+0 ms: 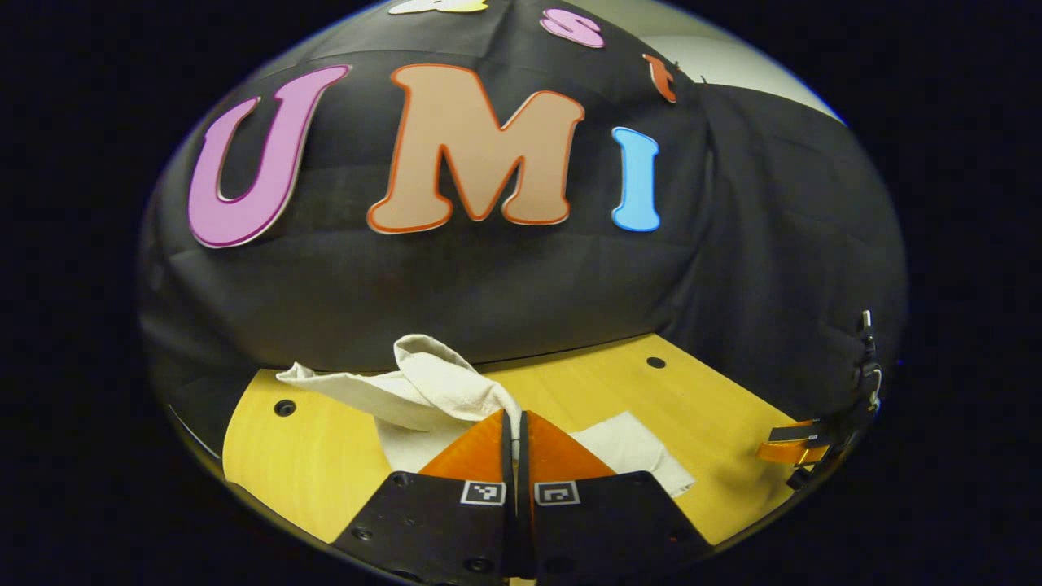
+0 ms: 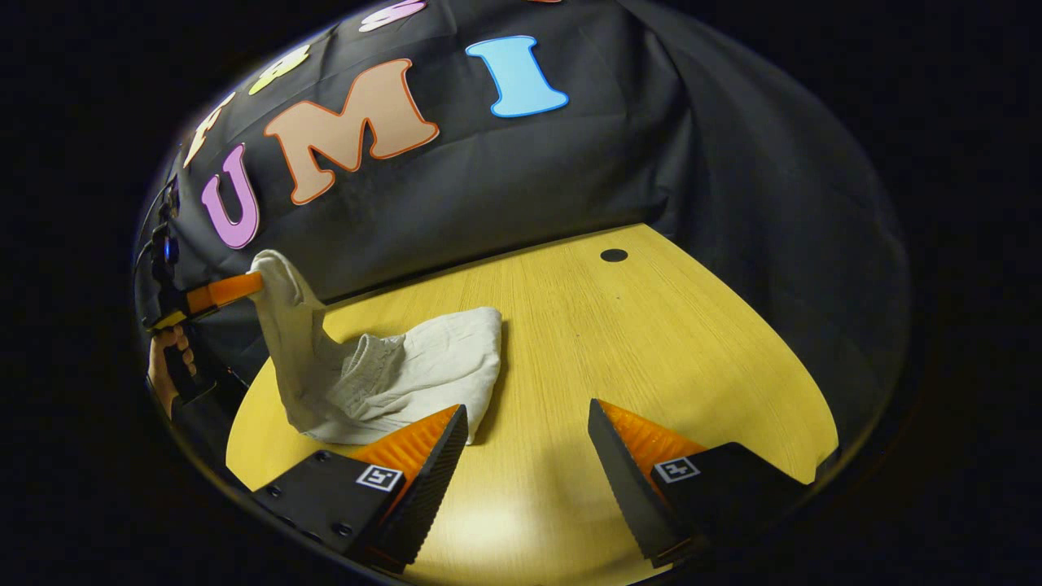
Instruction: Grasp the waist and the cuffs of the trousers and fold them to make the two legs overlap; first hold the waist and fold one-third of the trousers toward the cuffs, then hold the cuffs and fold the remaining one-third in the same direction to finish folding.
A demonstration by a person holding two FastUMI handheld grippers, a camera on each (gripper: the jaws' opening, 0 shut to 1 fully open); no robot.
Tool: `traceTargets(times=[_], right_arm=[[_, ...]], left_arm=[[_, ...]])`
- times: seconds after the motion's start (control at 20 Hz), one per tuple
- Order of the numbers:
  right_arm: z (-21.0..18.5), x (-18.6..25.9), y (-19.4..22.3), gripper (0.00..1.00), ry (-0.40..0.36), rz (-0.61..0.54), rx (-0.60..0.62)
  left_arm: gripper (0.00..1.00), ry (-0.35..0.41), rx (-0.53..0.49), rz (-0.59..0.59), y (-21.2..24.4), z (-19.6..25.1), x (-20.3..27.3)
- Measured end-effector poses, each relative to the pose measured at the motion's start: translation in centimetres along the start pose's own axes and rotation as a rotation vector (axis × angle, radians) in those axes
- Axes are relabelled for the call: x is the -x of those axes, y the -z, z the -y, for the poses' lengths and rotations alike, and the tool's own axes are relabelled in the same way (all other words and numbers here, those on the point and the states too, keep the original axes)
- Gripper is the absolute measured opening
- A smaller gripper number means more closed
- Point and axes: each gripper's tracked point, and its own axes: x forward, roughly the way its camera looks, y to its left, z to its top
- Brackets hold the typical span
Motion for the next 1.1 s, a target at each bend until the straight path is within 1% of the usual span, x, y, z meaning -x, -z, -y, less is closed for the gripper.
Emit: traceTargets(times=[0.1, 0.15, 0.2, 0.3, 0.4, 0.55, 0.65, 0.75, 0.85, 0.9, 0.95, 1.05, 1.1], right_arm=[[0.9, 0.3, 0.1, 0.96, 0.004, 0.0, -0.007], [1.4, 0.4, 0.1, 0.9, 0.007, -0.001, -0.011], [1.9, 0.5, 0.2, 0.96, 0.01, -0.001, -0.013], [2.7, 0.8, 0.3, 0.96, 0.015, -0.005, -0.019], [3.5, 1.2, 0.6, 0.96, 0.017, -0.007, -0.023], [4.4, 1.4, 0.7, 0.96, 0.017, -0.01, -0.028], [4.8, 1.4, 0.7, 0.96, 0.015, -0.011, -0.024], [5.1, 1.5, 0.5, 0.96, 0.012, -0.011, -0.019], [5.0, 1.2, 0.2, 0.96, -0.003, -0.01, -0.022], [4.8, 1.2, 0.2, 0.96, -0.012, -0.01, -0.018], [4.6, 1.1, -0.1, 0.96, -0.022, -0.008, -0.009], [3.9, 0.8, -1.1, 0.96, -0.032, 0.01, 0.029], [3.4, 0.8, -1.8, 0.96, -0.035, 0.026, 0.052]], left_arm=[[0.0, 0.047, -0.017, -0.002, -0.4, 3.0, -1.2], [0.0, 0.074, -0.028, -0.01, -0.4, 4.5, -2.0], [0.0, 0.104, -0.039, -0.01, -0.5, 6.1, -2.6], [0.0, 0.162, -0.061, -0.009, -0.3, 9.4, -3.5], [0.0, 0.198, -0.082, -0.03, 0.9, 11.9, -4.3], [0.0, 0.232, -0.103, -0.092, 4.5, 14.6, -5.5], [0.0, 0.24, -0.122, -0.139, 7.5, 15.8, -5.9], [0.0, 0.284, -0.133, -0.188, 10.9, 17.4, -5.5], [0.0, 0.272, -0.172, -0.237, 14.1, 17.8, -5.5], [0.06, 0.259, -0.182, -0.262, 15.1, 17.7, -5.4], [0.09, 0.251, -0.179, -0.27, 15.9, 17.8, -4.8], [0.54, 0.222, -0.162, -0.23, 15.5, 18.0, -4.0], [0.77, 0.195, -0.159, -0.19, 14.3, 17.8, -3.5]])
